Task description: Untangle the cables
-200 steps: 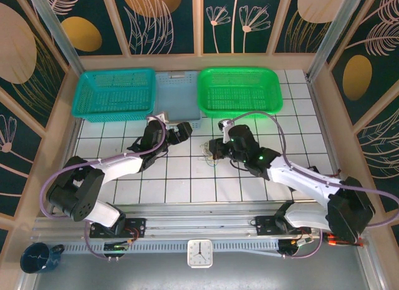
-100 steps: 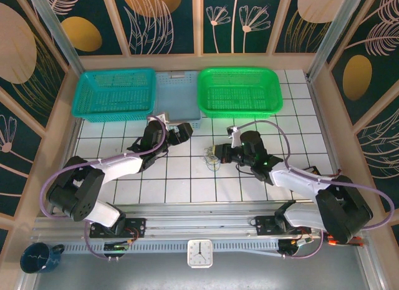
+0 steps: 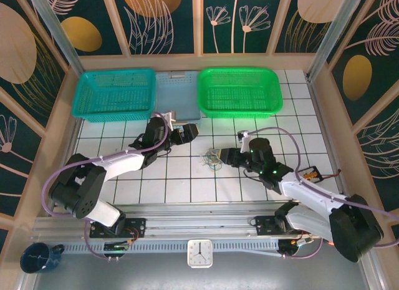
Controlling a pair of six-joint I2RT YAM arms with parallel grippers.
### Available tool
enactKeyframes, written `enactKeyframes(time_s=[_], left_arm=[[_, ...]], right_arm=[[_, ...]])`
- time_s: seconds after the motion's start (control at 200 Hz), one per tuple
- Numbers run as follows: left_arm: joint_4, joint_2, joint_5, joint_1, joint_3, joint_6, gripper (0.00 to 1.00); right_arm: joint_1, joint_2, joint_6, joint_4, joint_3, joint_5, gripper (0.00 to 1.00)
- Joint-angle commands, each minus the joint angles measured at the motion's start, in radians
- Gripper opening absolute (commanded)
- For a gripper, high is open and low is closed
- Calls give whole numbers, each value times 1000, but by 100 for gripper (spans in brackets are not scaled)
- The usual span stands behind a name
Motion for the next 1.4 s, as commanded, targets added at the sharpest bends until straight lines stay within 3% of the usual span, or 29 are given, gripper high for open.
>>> enactKeyframes(time_s=[0.0, 0.235, 0.455, 1.096, 1.396], left_arm=[[-37, 6, 16, -4, 17, 11, 99], [-51, 14, -38, -4, 29, -32, 99], [-69, -4, -113, 0, 7, -63, 99], [-7, -54, -86, 68, -81, -94, 99], [18, -52, -72, 77, -104, -100, 99]], right_arm=[[-18, 0, -76, -143, 90, 99, 45], [-2, 240, -310, -459, 404, 167, 45], [50, 386, -428, -561, 539, 234, 48], [133, 538, -522, -620, 639, 258, 54], [133, 570, -520, -619, 650, 271, 45]])
